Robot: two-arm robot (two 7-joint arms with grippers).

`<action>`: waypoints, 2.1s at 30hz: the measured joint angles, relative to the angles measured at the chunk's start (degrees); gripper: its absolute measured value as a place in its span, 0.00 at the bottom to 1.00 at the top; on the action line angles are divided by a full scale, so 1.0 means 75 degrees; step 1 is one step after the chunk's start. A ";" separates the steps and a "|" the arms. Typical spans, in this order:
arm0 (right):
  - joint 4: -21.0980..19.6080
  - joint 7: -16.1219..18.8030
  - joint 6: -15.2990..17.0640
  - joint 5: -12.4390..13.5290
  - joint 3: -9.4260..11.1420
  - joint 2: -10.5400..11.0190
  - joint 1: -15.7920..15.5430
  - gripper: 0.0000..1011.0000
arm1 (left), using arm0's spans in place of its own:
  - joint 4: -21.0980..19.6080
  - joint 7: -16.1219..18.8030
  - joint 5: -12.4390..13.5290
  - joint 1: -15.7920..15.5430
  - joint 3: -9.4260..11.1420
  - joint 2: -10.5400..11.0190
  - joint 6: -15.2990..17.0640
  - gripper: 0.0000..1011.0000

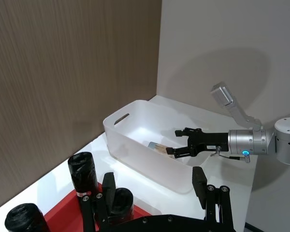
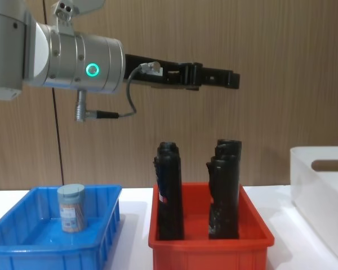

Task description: Pick the cotton swabs from the blue box and place them into the white box.

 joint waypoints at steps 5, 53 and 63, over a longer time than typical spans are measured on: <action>-0.0053 0.0002 -0.0104 0.0011 0.0024 0.0011 -0.0004 0.99 | 0.0000 0.0000 0.0000 0.0000 0.0000 0.0000 0.0000 0.99; -0.3469 -0.1075 -0.2405 0.0332 0.0414 0.0280 -0.1937 0.99 | 0.0000 0.0000 0.0000 0.0000 0.0000 0.0000 0.0000 0.99; -0.3615 -0.1109 -0.2421 0.0357 0.0392 0.0291 -0.2047 0.99 | -0.0021 0.0056 0.0016 0.0047 0.0003 0.0013 -0.0041 0.99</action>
